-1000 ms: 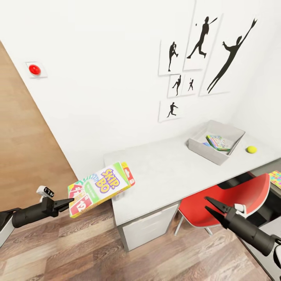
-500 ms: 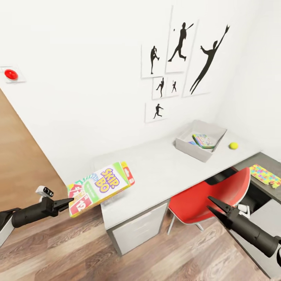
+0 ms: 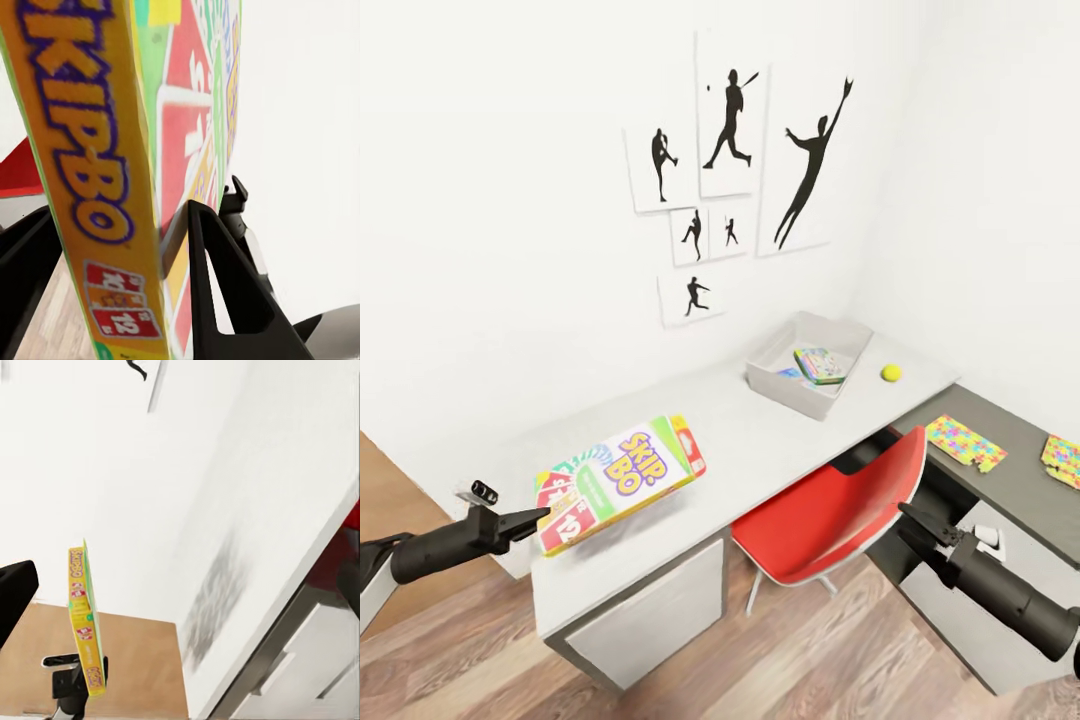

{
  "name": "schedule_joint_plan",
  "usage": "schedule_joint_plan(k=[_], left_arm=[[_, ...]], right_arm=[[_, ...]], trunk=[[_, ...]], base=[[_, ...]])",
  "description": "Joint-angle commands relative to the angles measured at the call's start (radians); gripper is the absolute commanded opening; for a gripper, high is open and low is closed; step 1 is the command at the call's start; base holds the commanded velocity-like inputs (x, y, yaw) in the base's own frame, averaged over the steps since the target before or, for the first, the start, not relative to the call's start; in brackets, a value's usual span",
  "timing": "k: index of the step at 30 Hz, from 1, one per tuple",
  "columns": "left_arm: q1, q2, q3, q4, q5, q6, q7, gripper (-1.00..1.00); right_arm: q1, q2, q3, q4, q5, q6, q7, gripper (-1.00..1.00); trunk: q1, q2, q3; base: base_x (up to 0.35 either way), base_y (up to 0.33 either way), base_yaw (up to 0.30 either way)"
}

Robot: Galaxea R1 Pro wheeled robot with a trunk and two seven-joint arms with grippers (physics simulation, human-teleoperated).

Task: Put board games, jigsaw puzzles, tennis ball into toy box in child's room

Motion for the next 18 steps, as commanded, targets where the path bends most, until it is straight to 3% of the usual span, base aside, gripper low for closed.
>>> schedule_joint_plan(k=[1, 10, 18], left_arm=[[0.000, 0.000, -0.001, -0.001, 0.003, 0.010, -0.003, -1.00], [0.000, 0.002, -0.002, -0.001, 0.002, 0.001, -0.001, -1.00], [-0.001, -0.003, 0.003, -0.077, 0.001, 0.009, 0.024, -1.00]], right_arm=[[-0.001, 0.000, -0.005, 0.000, 0.007, 0.005, 0.007, 1.00], [-0.001, 0.002, -0.018, 0.001, 0.008, 0.003, 0.007, 1.00], [0.002, -0.003, -0.017, 0.001, 0.010, -0.086, 0.006, 1.00]], trunk=[[0.001, -0.002, -0.001], [0.001, -0.002, 0.010], [0.001, -0.002, 0.016]], base=[[0.203, -0.224, -0.214], [0.208, -0.187, -0.215], [0.067, -0.056, -0.146]])
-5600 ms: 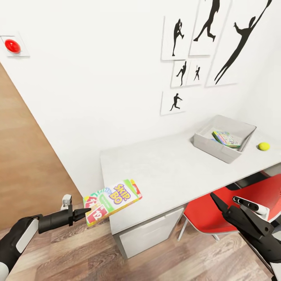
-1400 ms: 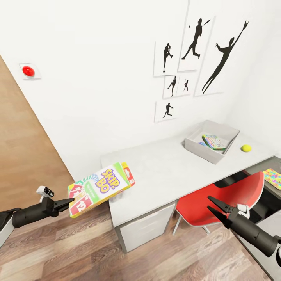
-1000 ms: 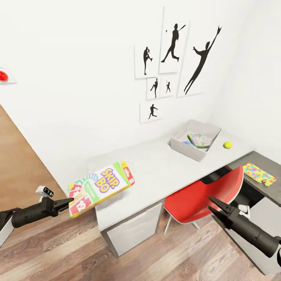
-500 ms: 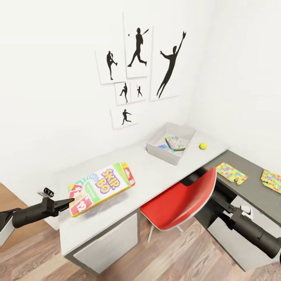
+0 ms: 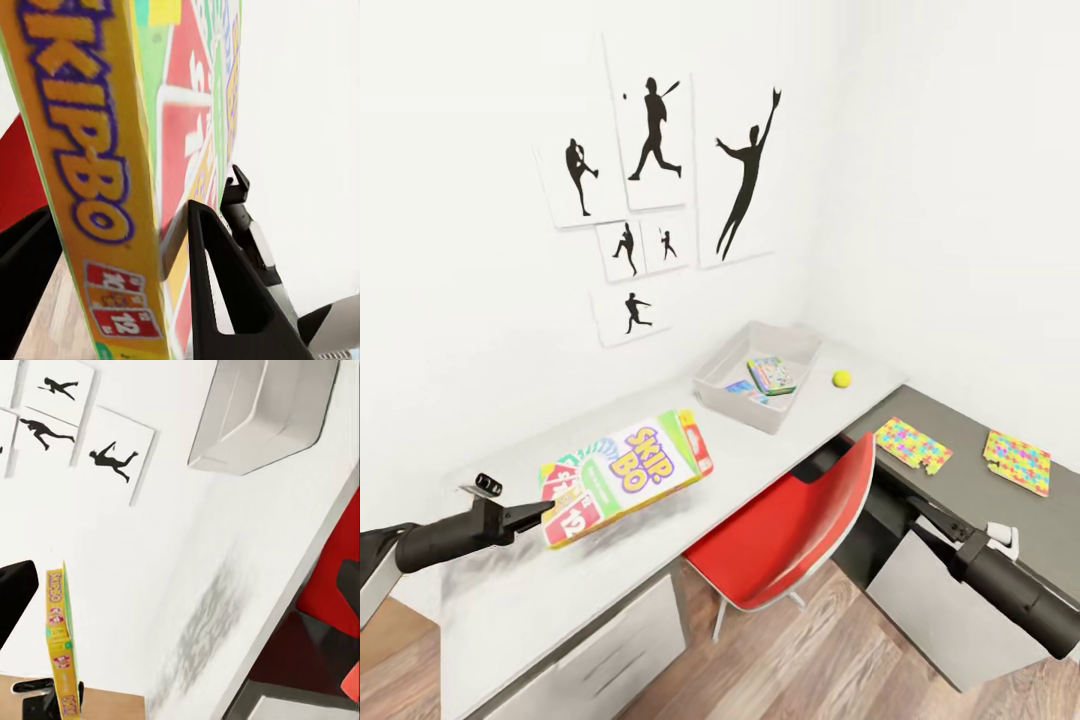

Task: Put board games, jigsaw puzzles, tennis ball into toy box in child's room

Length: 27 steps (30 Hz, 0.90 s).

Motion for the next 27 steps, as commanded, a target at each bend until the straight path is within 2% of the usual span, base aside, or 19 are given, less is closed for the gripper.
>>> schedule_joint_plan(k=[1, 2, 4, 8, 10, 12, 14, 17, 20, 27], left_arm=[[-0.005, -0.002, 0.001, -0.019, 0.003, 0.027, 0.015, -1.00], [-0.019, -0.003, 0.002, -0.048, 0.003, 0.055, 0.035, -1.00], [-0.082, -0.004, 0.003, -0.094, 0.008, 0.097, 0.082, -1.00], [-0.211, -0.014, 0.001, -0.117, 0.014, 0.124, 0.156, -1.00], [-0.272, -0.036, -0.001, -0.093, 0.014, 0.125, 0.181, -1.00], [-0.373, -0.074, -0.009, -0.009, 0.011, 0.125, 0.220, -1.00], [-0.429, -0.108, -0.032, 0.062, 0.010, 0.125, 0.265, -1.00], [-0.459, -0.146, -0.057, 0.117, 0.011, 0.125, 0.360, -1.00], [-0.467, -0.168, -0.063, 0.132, 0.013, 0.125, 0.421, -1.00], [-0.467, -0.172, -0.064, 0.128, 0.016, 0.124, 0.437, -1.00]], right_arm=[[-0.001, 0.001, -0.001, 0.000, 0.003, 0.002, 0.004, 1.00], [-0.001, 0.001, -0.001, 0.000, 0.003, 0.001, 0.004, 1.00], [-0.001, 0.001, -0.001, 0.000, 0.003, -0.002, 0.004, 1.00], [-0.001, 0.002, -0.001, 0.000, 0.004, -0.003, 0.004, 1.00], [-0.001, 0.003, -0.001, 0.000, 0.004, -0.005, 0.004, 1.00], [-0.001, 0.004, -0.001, 0.006, 0.005, -0.019, 0.005, 1.00], [-0.001, 0.002, 0.000, 0.026, 0.005, -0.050, 0.005, 1.00], [-0.001, -0.001, 0.001, 0.053, 0.005, -0.074, 0.005, 1.00], [-0.001, -0.002, 0.001, 0.062, 0.001, -0.080, 0.006, 1.00], [0.000, -0.004, -0.001, 0.057, -0.006, -0.076, 0.003, 1.00]], trunk=[[0.001, -0.002, -0.002], [0.001, -0.002, -0.002], [0.001, -0.002, -0.002], [0.001, -0.002, -0.002], [0.001, -0.002, -0.002], [0.001, -0.002, -0.002], [0.001, -0.002, -0.002], [0.001, -0.002, -0.002], [0.001, -0.002, -0.002], [0.001, -0.002, -0.002]], base=[[0.006, -0.005, -0.023], [0.004, -0.003, -0.015], [0.002, -0.002, -0.008], [0.001, 0.000, -0.002], [0.000, 0.000, 0.000], [0.000, 0.000, 0.000], [0.000, 0.000, 0.000], [0.000, 0.000, 0.000], [0.000, 0.000, 0.000], [0.000, 0.000, 0.000]])
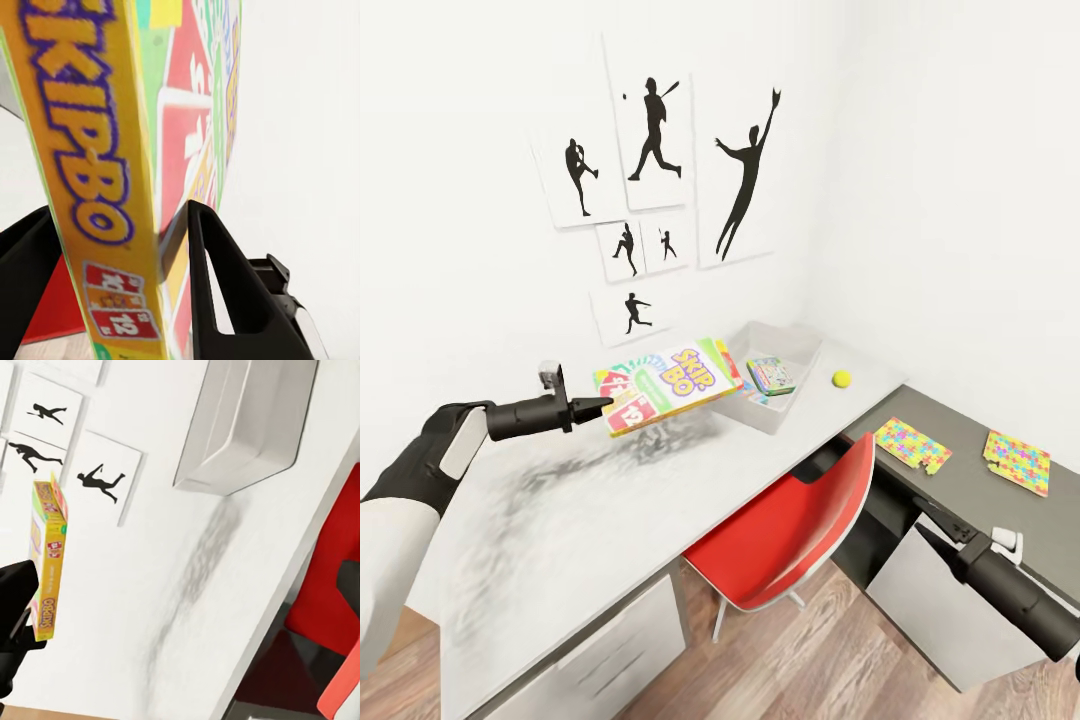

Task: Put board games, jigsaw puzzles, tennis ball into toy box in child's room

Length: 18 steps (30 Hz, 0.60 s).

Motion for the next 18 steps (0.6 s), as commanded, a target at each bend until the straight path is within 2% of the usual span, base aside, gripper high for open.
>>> schedule_joint_plan(k=[1, 5, 8, 10, 12, 14, 16, 18], left_arm=[[-0.001, 0.001, -0.003, 0.000, 0.002, 0.004, -0.003, -1.00], [-0.001, 0.002, -0.003, 0.000, 0.002, 0.004, -0.002, -1.00], [0.002, 0.002, -0.005, 0.000, 0.004, 0.002, -0.003, -1.00], [0.003, 0.001, -0.005, 0.000, 0.003, 0.001, -0.004, -1.00], [0.003, 0.001, -0.004, -0.002, 0.004, 0.001, -0.004, -1.00], [0.004, 0.004, -0.003, -0.018, 0.004, 0.003, -0.005, -1.00], [0.005, 0.007, -0.003, -0.031, 0.004, 0.003, -0.005, -1.00], [0.005, 0.008, -0.003, -0.037, 0.003, 0.003, -0.005, -1.00]], right_arm=[[-0.001, 0.001, -0.001, -0.001, 0.000, 0.006, 0.002, 1.00], [0.000, 0.003, -0.001, -0.003, -0.001, 0.007, 0.003, 1.00], [-0.001, 0.012, 0.029, -0.059, -0.002, 0.009, 0.045, 1.00], [-0.004, 0.000, 0.034, -0.064, -0.002, 0.016, 0.054, 1.00], [-0.007, -0.030, 0.031, -0.067, -0.002, 0.054, 0.083, 1.00], [-0.007, -0.058, 0.029, -0.068, -0.001, 0.092, 0.148, 1.00], [-0.007, -0.071, 0.024, -0.069, 0.000, 0.108, 0.220, 1.00], [-0.007, -0.077, -0.002, -0.069, 0.002, 0.113, 0.295, 1.00]], trunk=[[0.001, -0.002, -0.002], [0.001, -0.002, -0.002], [0.001, -0.002, -0.002], [0.001, -0.002, -0.002], [0.001, -0.002, -0.002], [0.001, -0.002, -0.002], [0.001, -0.002, -0.002], [0.001, -0.002, -0.002]], base=[[0.000, -0.008, 0.000], [0.000, -0.130, 0.000], [0.000, -0.201, 0.000], [0.000, -0.061, 0.000], [0.000, -0.025, 0.000], [0.000, -0.010, 0.000], [0.000, -0.004, 0.000], [0.034, -0.002, 0.000]])
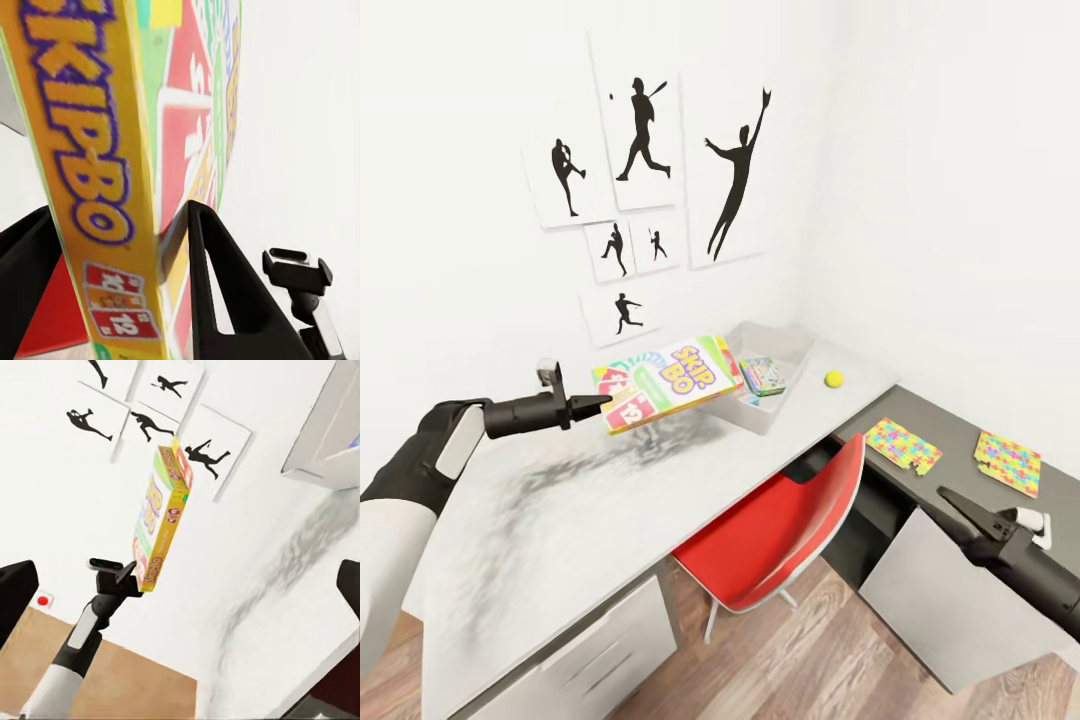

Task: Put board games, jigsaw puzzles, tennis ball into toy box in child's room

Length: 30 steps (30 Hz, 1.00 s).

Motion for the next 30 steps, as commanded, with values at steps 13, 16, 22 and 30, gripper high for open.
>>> schedule_joint_plan(k=[13, 16, 22, 30], left_arm=[[0.000, 0.000, -0.003, -0.012, 0.003, 0.004, -0.006, -1.00], [0.000, 0.001, -0.002, -0.013, 0.003, 0.004, -0.007, -1.00], [0.000, -0.001, -0.003, -0.013, 0.002, 0.004, -0.007, -1.00], [0.001, 0.000, -0.002, -0.013, 0.004, 0.004, -0.008, -1.00]], right_arm=[[0.000, 0.007, -0.179, -0.001, 0.013, -0.010, 0.188, 1.00], [0.000, 0.009, -0.180, -0.001, 0.013, -0.022, 0.190, 1.00], [0.000, 0.009, -0.176, 0.000, 0.015, -0.073, 0.190, 1.00], [0.001, 0.009, -0.175, 0.001, 0.016, -0.079, 0.190, 1.00]], trunk=[[0.001, -0.002, 0.007], [0.001, -0.002, 0.012], [0.001, -0.002, 0.022], [0.001, -0.002, 0.035]], base=[[0.057, -0.095, 0.000], [0.012, -0.208, 0.000], [0.077, -0.238, 0.027], [0.195, -0.203, 0.076]])
